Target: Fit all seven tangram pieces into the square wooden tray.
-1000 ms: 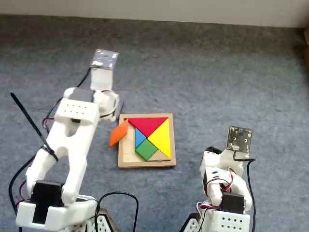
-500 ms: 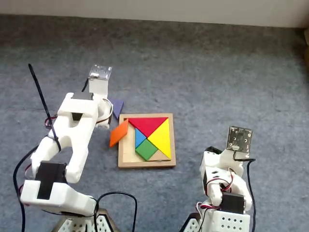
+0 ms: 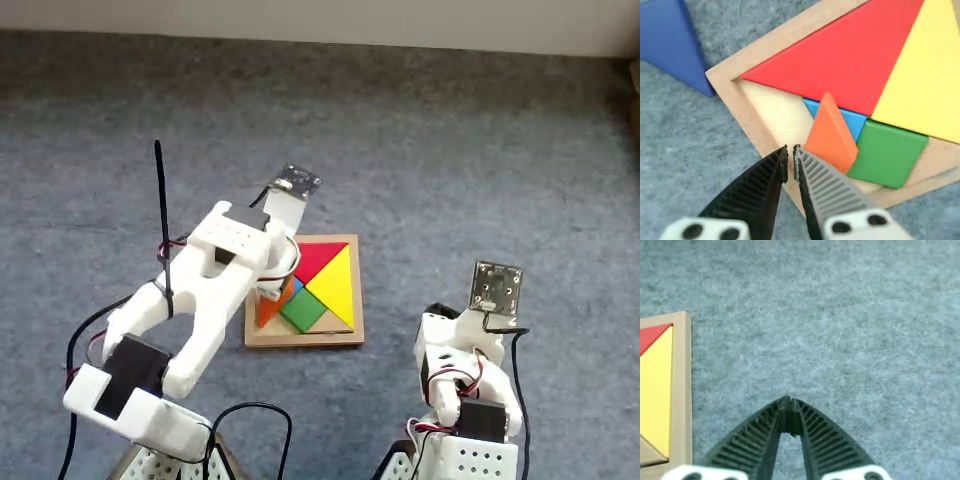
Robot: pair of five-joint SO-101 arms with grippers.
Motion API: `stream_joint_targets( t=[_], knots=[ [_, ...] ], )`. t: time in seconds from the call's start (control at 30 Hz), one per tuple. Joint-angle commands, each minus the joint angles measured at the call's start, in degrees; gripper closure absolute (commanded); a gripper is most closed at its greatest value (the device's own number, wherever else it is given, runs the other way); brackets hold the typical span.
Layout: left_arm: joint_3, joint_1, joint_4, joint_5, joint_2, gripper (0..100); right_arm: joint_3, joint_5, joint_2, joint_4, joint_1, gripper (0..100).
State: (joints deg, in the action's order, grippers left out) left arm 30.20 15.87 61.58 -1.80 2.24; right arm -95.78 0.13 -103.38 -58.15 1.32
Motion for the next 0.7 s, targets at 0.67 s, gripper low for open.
stream_joint_targets(
  t=[0.67],
  knots=[
    [10.59,1.45,-3.34,0.09,-25.98,95,-6.29,-0.26,0.22,1.19,0.66,99.4]
  ],
)
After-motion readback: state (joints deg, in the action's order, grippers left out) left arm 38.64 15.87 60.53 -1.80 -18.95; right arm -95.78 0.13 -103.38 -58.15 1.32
